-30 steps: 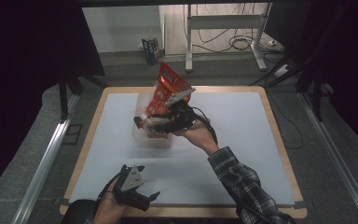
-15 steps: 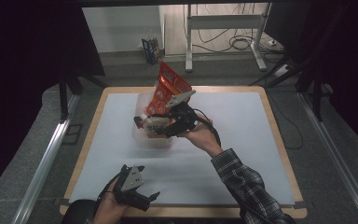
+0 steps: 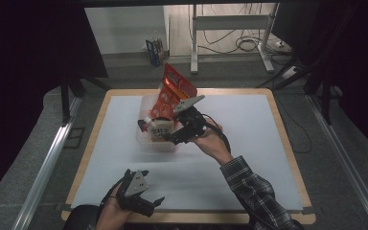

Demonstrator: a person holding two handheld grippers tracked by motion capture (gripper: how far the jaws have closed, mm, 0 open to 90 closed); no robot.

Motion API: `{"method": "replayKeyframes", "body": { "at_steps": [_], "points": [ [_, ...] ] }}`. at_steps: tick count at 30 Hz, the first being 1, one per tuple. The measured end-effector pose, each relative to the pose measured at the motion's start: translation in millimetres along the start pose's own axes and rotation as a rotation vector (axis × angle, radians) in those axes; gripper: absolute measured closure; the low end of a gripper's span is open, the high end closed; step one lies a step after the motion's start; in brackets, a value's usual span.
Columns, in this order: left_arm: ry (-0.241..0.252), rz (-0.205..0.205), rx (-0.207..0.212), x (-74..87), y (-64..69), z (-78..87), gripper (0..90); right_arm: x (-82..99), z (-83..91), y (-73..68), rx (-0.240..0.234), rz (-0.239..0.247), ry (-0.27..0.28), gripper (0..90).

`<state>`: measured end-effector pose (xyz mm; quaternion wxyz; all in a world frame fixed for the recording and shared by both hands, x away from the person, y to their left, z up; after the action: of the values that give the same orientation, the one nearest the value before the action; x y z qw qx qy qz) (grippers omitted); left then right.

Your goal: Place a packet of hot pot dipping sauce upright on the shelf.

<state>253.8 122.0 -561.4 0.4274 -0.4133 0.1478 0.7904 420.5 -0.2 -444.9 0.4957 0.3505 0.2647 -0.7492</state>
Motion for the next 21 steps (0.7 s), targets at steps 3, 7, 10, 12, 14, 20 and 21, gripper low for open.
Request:
{"method": "replayKeyframes", "body": {
  "at_steps": [3,7,10,12,14,20,21],
  "points": [
    [0.005,0.003,0.000,-0.3,-0.2,0.4,0.0,2.3,0.1,-1.9,0.006,-0.004,-0.006,10.2],
    [0.013,0.008,0.002,-0.9,-0.4,1.2,0.0,5.1,1.3,-3.6,0.004,-0.014,0.003,8.4],
    [0.011,0.006,0.002,-0.6,-0.6,0.9,0.0,8.9,1.8,-4.7,0.008,-0.022,0.002,6.1],
    [0.011,0.006,0.001,-0.7,-0.4,0.6,0.0,11.7,2.2,-4.7,0.015,-0.022,0.007,4.8],
    [0.010,0.005,0.003,-0.6,-0.2,0.5,0.0,14.2,2.7,-4.4,0.014,-0.031,0.011,3.8],
    [0.009,0.002,0.003,-0.3,-0.3,0.4,0.0,22.1,3.9,-3.8,0.003,-0.052,0.013,1.4],
    [0.009,0.002,0.003,-0.4,-0.1,0.3,0.0,24.2,4.0,-4.5,0.002,-0.053,0.006,0.2]
  ]
}}
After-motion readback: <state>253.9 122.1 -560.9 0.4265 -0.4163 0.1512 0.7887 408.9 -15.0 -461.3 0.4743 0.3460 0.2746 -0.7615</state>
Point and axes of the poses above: each handheld gripper's, and its own axes: z roughly backward along the jaws, x roughly out of its underside, y roughly to its right, the point moved 6 cm from there along -z, roughly forward along the jaws, and after that the axes turned 2 degrees about -z, right-handed, at the moved point
